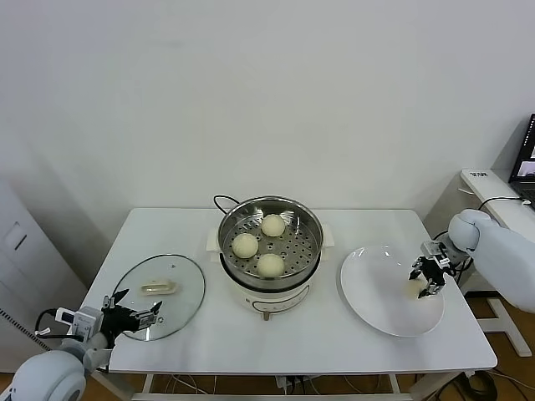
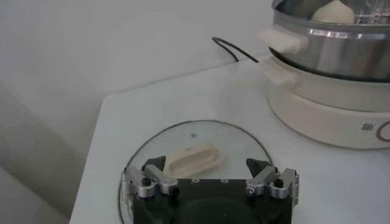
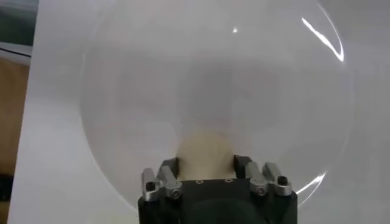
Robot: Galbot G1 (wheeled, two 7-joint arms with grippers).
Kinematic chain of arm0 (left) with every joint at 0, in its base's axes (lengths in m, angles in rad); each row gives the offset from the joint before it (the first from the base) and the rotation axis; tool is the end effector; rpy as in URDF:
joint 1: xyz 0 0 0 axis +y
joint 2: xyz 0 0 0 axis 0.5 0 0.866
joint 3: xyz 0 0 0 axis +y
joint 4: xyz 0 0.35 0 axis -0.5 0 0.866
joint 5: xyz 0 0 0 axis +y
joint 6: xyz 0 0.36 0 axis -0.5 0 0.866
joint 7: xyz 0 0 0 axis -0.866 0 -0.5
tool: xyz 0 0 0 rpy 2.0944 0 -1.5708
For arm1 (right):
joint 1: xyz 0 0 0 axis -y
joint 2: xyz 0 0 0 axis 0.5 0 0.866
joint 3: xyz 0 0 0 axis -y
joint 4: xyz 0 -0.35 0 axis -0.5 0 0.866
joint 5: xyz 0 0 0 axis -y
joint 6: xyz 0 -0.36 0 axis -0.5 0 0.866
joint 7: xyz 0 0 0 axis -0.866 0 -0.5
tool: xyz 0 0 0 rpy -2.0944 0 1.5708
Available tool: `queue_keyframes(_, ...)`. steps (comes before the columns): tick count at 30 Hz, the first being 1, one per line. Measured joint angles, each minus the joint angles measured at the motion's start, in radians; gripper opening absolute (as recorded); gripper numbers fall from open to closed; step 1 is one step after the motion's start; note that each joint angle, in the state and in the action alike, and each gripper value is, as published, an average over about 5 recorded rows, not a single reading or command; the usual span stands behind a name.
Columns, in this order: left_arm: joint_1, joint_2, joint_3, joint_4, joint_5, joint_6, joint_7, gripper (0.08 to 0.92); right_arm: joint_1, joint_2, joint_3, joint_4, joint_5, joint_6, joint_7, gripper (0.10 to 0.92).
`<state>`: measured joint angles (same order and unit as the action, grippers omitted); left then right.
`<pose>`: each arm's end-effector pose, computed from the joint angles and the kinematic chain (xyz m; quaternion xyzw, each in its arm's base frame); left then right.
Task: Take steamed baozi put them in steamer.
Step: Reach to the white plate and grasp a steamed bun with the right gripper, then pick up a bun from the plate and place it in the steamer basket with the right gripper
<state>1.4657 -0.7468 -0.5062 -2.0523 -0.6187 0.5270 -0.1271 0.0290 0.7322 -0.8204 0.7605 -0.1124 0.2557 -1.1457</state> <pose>0.2392 0.1307 -0.2471 -0.0983 -0.9474 -0.1241 0.2782 0.5442 -0.2926 -0.2301 0.5335 -0.5105 0.5314 0.4152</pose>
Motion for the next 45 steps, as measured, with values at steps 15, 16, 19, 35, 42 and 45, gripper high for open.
queue_keyframes(15,0.012,0.006,-0.015,-0.004,0.0,0.002,-0.001,0.823,0.391,-0.012,-0.404,0.213,0.409,-0.191,-0.011,0.391)
queue_keyframes(16,0.013,0.006,-0.015,-0.004,0.0,0.002,-0.001,0.823,0.426,-0.002,-0.439,0.225,0.445,-0.207,-0.009,0.392)
queue_keyframes(19,0.012,0.007,-0.012,-0.004,0.001,0.002,0.0,0.823,0.524,0.036,-0.536,0.249,0.549,-0.256,-0.005,0.397)
queue_keyframes(35,-0.008,0.009,0.006,-0.002,0.003,0.003,0.001,0.823,0.752,0.285,-0.75,0.296,0.904,-0.472,0.049,0.396)
queue_keyframes(42,-0.009,0.007,0.008,-0.001,0.002,0.003,0.003,0.823,0.747,0.366,-0.764,0.305,0.955,-0.535,0.098,0.398)
queue_keyframes(45,-0.01,0.006,0.008,0.0,0.002,0.003,0.003,0.823,0.734,0.384,-0.772,0.314,0.964,-0.556,0.119,0.397)
